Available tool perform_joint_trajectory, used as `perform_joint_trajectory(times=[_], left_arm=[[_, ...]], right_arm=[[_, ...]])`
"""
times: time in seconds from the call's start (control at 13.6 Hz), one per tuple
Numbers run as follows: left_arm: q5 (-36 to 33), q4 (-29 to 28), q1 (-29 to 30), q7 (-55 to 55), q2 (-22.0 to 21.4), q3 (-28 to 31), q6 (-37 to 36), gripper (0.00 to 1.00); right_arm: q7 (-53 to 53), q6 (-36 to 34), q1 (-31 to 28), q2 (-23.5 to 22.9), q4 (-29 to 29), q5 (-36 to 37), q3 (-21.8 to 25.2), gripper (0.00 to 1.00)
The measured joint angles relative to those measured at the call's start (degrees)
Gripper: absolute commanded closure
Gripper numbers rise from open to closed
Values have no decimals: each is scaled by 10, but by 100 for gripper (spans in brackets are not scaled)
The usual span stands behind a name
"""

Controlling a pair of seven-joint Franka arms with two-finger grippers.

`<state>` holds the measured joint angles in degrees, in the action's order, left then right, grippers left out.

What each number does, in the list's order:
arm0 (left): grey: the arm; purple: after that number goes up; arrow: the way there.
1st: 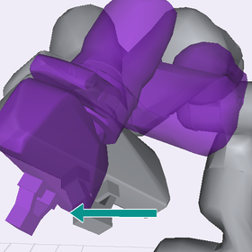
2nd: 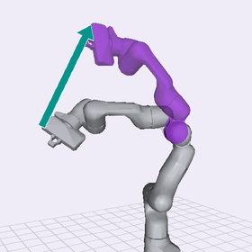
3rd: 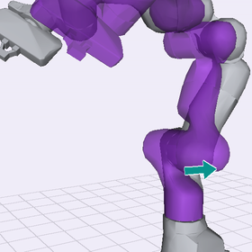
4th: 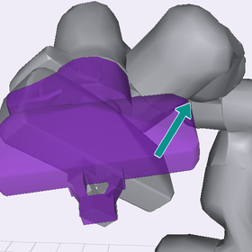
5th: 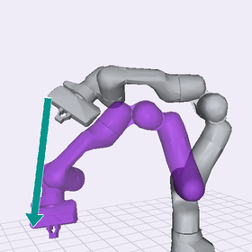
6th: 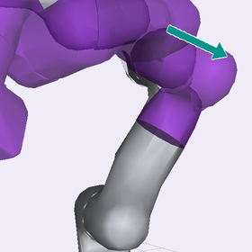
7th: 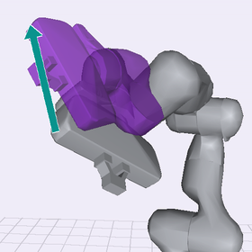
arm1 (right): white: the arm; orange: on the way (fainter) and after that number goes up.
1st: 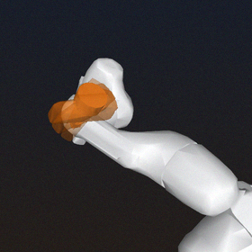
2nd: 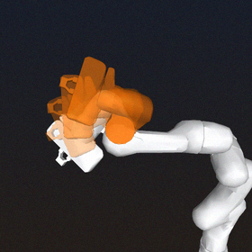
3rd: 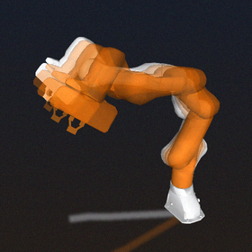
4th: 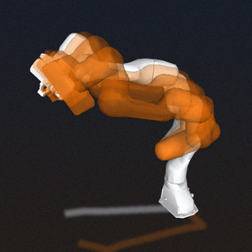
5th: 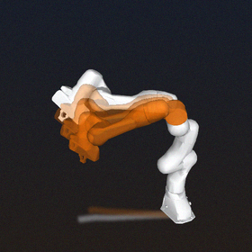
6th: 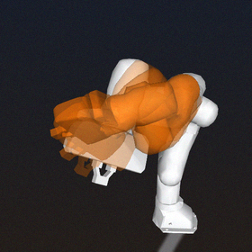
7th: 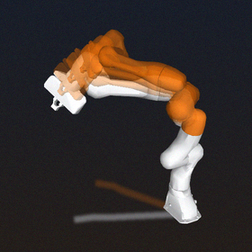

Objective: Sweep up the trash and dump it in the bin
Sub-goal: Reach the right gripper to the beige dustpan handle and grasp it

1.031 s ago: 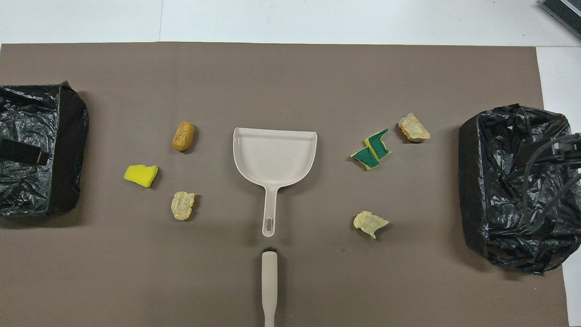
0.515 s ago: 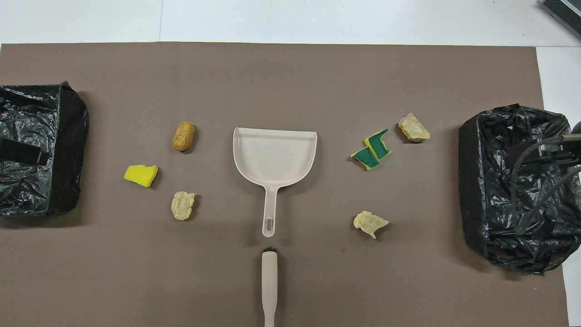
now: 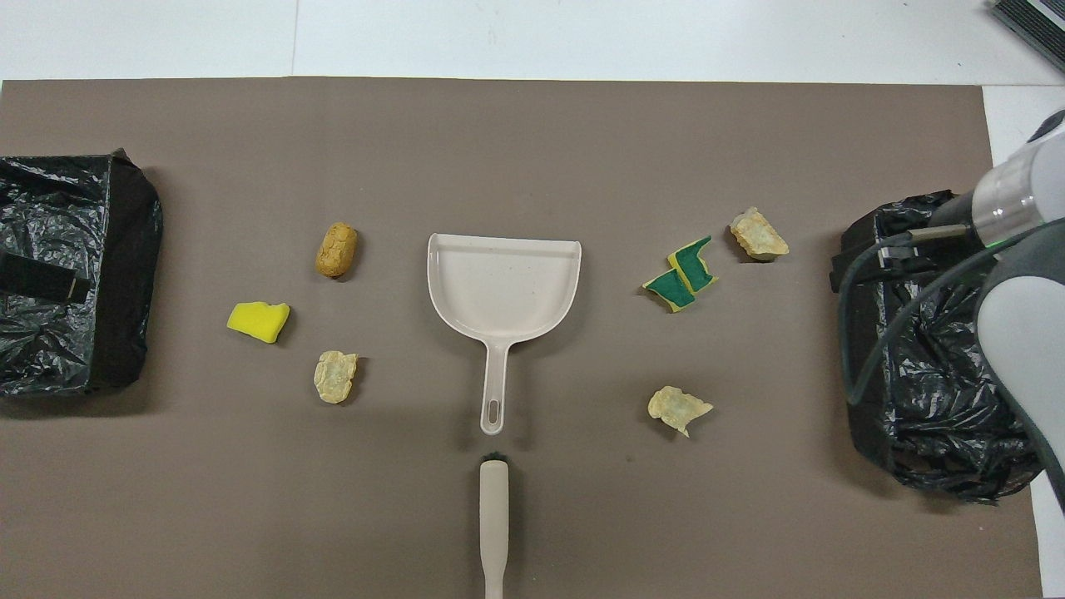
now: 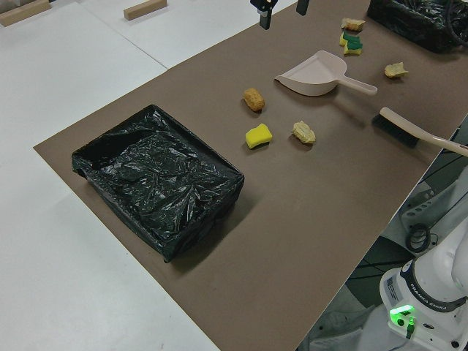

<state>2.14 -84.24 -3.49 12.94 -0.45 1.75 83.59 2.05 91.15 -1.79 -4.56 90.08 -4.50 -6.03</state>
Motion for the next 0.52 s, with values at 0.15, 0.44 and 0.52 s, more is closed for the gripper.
perform_joint_trajectory(times=[0.15, 0.44, 0.52], left_arm=[[0, 0, 0, 0, 0, 0, 0, 0], [0, 0, 0, 0, 0, 0, 0, 0], [0, 0, 0, 0, 0, 0, 0, 0]], right_arm=[[35, 28, 14, -19, 0, -20, -6, 0], [159, 72, 98, -59, -7, -22, -12, 0], [192, 88, 121, -70, -10, -21, -12, 0]])
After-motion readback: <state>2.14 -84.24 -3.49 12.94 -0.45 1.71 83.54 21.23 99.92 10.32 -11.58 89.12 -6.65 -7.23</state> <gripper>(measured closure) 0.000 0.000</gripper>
